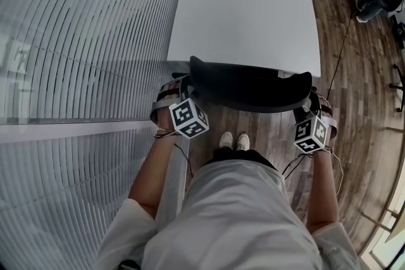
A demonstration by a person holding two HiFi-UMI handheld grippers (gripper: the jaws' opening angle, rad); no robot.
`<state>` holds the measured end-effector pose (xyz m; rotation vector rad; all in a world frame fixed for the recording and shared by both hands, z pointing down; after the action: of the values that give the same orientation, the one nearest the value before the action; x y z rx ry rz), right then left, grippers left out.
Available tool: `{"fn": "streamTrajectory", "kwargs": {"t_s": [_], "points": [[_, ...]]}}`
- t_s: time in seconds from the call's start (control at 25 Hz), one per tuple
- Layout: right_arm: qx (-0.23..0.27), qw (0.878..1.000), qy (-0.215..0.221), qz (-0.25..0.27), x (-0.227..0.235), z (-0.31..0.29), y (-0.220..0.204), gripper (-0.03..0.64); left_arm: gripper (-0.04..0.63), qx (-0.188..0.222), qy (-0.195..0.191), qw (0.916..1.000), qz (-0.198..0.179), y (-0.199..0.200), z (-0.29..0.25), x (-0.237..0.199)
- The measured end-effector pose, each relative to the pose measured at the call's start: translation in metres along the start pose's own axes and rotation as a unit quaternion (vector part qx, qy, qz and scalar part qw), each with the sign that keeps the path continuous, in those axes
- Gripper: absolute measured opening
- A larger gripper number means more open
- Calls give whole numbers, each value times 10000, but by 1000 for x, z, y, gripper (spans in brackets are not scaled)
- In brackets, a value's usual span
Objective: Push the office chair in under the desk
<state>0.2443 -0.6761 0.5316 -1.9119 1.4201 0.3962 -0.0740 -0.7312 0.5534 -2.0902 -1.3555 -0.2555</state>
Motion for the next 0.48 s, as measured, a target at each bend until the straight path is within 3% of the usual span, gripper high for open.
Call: {"fn": "streamTrajectory", "kwargs": {"t_s": [0.12, 0.24, 0.4, 0.48], "points": [[43, 9999, -91, -124, 0, 9, 4, 173, 195, 150, -12, 9997, 206, 1, 10, 2], [350, 9973, -189, -611, 3, 23, 14, 173, 195, 565, -166, 9954, 758, 10, 28, 4], [949, 9837, -76, -1528, 1, 45, 34, 160, 193, 999, -444, 9852, 1321, 22, 53, 11], [1212, 9744, -97, -1893, 2, 58, 44, 146, 192, 1277, -657, 9759, 1641, 31, 68, 15]]}}
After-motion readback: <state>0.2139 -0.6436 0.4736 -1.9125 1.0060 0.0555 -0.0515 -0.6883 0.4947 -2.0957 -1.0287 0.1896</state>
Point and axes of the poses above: the fingertips, and each gripper's own axes: z backward along the fingers, x to its right, y out of its top, the point moved 4 cm from there along z, backward along the fingers, and after that the axes turned 11 degrees about z, right-handed, at the moved point
